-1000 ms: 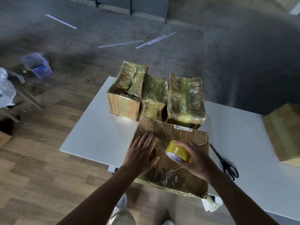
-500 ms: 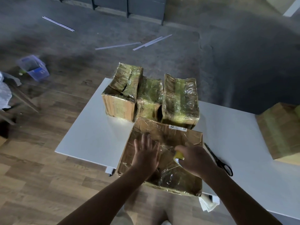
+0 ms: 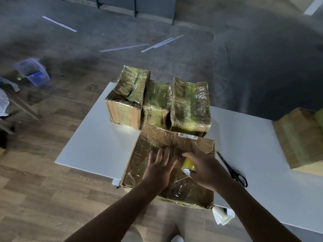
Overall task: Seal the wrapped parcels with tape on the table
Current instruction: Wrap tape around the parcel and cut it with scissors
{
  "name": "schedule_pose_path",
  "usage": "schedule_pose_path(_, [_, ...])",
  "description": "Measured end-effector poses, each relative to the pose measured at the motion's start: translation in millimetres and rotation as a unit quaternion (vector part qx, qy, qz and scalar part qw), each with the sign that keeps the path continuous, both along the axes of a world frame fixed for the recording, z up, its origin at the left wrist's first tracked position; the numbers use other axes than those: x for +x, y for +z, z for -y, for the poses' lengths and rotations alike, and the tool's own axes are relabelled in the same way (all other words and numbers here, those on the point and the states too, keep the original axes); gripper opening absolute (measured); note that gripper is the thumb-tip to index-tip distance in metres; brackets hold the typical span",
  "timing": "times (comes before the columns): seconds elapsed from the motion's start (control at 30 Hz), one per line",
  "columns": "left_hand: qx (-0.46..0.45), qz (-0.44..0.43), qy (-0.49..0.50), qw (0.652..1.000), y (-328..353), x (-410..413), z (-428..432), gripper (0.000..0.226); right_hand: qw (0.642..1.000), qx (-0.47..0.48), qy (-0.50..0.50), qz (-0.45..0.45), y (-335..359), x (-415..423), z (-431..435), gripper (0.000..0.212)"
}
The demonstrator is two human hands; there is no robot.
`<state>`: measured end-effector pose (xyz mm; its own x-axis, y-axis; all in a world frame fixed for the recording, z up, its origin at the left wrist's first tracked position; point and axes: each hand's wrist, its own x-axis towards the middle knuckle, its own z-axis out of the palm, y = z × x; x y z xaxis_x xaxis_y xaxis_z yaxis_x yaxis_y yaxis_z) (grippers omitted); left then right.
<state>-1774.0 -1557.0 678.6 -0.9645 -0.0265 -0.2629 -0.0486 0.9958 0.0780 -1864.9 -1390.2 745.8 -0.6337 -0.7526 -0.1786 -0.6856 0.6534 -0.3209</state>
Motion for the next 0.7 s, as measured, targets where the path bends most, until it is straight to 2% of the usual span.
schedule_pose_path(0.1, [-0.001, 0.002, 0.009, 1.000, -1.3, -2.1, -2.7, 0.062, 0.998, -0.046, 0.010, 0.045, -1.1, -1.0, -18.3, 0.069])
schedule_pose_path(0.23, [-0.009, 0.013, 0.011, 1.000, -3.4, -4.7, -4.9, 0.064, 0.993, -0.100, -0.011, 0.060, -2.9, -0.2, -34.8, 0.064])
schedule_pose_path(0.33, [-0.007, 0.022, 0.012, 1.000, -2.0, -5.9, -4.0, 0.064, 0.998, -0.065, 0.011, 0.015, 0.7, -4.0, -42.4, 0.052])
schedule_pose_path(0.4, [-0.004, 0.019, 0.018, 1.000, -0.7, -5.9, -4.3, 0.064, 0.999, -0.036, -0.020, -0.003, 11.7, -9.9, -52.8, 0.043])
schedule_pose_path(0.53, [-0.025, 0.032, 0.024, 0.999, 1.4, -7.2, -12.4, 0.064, 0.997, 0.067, -0.026, -0.013, 24.9, -11.2, -57.0, 0.044])
schedule_pose_path(0.63, [-0.062, 0.051, 0.025, 0.996, 7.3, -9.9, -24.6, 0.066, 0.997, 0.063, -0.015, -0.034, 23.8, -6.2, -47.5, 0.040])
schedule_pose_path(0.7, [-0.065, 0.030, -0.015, 0.997, 9.0, -11.2, -35.4, 0.064, 0.997, 0.068, -0.014, -0.040, 22.2, -5.6, -44.7, 0.040])
